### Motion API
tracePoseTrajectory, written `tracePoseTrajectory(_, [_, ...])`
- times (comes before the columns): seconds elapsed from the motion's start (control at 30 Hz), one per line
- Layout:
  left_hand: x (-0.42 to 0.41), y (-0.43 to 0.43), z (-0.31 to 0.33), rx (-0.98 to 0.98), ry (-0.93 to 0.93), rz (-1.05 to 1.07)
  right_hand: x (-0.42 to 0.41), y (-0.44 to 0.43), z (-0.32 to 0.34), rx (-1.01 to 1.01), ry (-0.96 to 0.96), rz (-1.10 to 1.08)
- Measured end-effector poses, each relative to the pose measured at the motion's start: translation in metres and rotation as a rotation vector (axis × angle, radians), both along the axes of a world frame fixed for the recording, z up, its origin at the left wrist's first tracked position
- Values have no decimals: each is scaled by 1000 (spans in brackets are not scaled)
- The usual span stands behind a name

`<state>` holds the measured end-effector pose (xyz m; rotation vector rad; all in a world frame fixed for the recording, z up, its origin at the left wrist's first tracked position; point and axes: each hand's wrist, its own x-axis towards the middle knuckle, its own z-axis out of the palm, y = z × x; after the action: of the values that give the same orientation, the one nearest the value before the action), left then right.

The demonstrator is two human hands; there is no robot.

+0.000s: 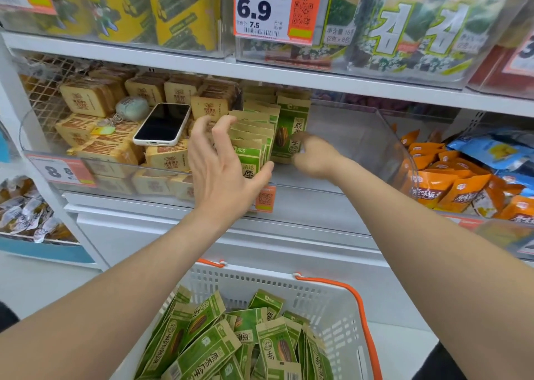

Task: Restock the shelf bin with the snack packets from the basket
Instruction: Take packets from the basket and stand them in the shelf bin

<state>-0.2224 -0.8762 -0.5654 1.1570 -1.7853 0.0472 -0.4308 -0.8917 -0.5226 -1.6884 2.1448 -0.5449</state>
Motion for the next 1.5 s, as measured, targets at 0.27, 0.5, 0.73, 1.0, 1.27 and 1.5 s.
tracePoseTrajectory(0.27, [14,8,1,-625,-379,-231,33,68,20,-582,457,74])
tracePoseTrajectory(0.5, [28,22,-48,-368,-714,-592,64,115,0,-569,698,354])
tracePoseTrajectory(0.73, [31,47,-97,520,-1500,-534,92,143,-41,71,816,713])
tracePoseTrajectory(1.0, [45,87,-175,574,-1744,-680,115,154,-83,470,803,753])
tracePoseTrajectory(1.27, [50,108,-206,410,-1795,-827,123,154,-84,463,812,788])
tracePoseTrajectory(1.5, [42,85,-184,520,-1725,-742,120,152,-84,523,793,747])
